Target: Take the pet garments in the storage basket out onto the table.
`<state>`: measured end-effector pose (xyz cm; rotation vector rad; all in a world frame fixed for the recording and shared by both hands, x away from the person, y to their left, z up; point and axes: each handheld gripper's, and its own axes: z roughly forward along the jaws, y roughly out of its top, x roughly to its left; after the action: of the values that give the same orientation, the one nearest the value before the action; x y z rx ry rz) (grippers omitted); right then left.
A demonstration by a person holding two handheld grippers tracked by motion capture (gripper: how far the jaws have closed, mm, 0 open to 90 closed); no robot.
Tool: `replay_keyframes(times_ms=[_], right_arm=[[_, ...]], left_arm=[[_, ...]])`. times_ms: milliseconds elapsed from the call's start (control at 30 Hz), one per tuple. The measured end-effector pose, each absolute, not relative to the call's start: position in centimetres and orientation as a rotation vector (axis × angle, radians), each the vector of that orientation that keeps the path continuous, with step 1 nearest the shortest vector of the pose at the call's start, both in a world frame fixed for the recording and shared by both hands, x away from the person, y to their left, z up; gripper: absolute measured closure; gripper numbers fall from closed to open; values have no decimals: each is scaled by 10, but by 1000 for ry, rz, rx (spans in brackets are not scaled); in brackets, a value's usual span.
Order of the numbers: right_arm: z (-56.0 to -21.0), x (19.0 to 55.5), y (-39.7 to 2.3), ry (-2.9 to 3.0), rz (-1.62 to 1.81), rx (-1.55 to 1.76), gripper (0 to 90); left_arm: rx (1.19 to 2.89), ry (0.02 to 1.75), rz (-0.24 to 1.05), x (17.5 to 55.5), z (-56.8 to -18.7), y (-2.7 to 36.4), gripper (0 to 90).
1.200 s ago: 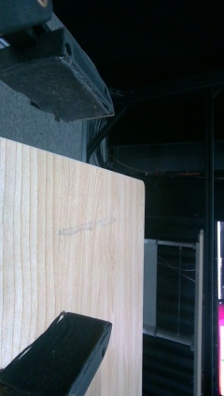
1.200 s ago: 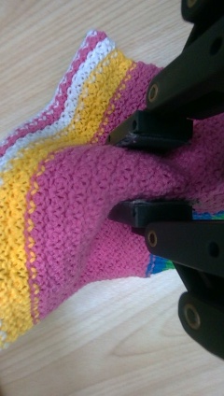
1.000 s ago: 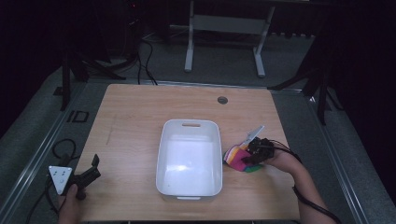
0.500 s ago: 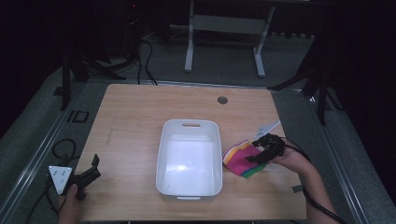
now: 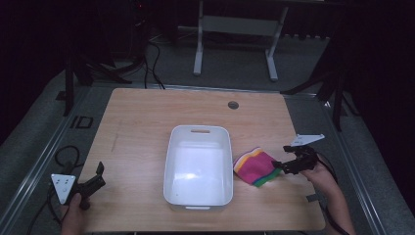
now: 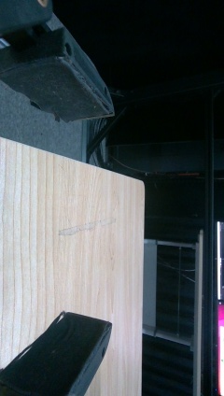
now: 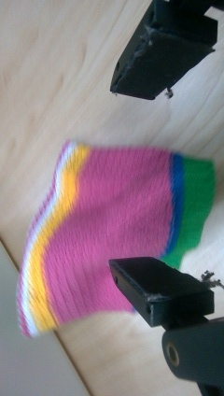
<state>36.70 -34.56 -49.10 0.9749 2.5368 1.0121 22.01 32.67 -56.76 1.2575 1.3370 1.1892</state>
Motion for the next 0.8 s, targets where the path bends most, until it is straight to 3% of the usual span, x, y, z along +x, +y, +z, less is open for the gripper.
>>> replay_keyframes(times_ms=[433,800], right_arm=[[-520,338,-389,2225,1092,1232,135],[-535,311,-398,1933,1071,1356,126]], left_arm=[[1261,1338,1192,220,-568,326,18],[1260,1337,1193,220,-568,326,18]])
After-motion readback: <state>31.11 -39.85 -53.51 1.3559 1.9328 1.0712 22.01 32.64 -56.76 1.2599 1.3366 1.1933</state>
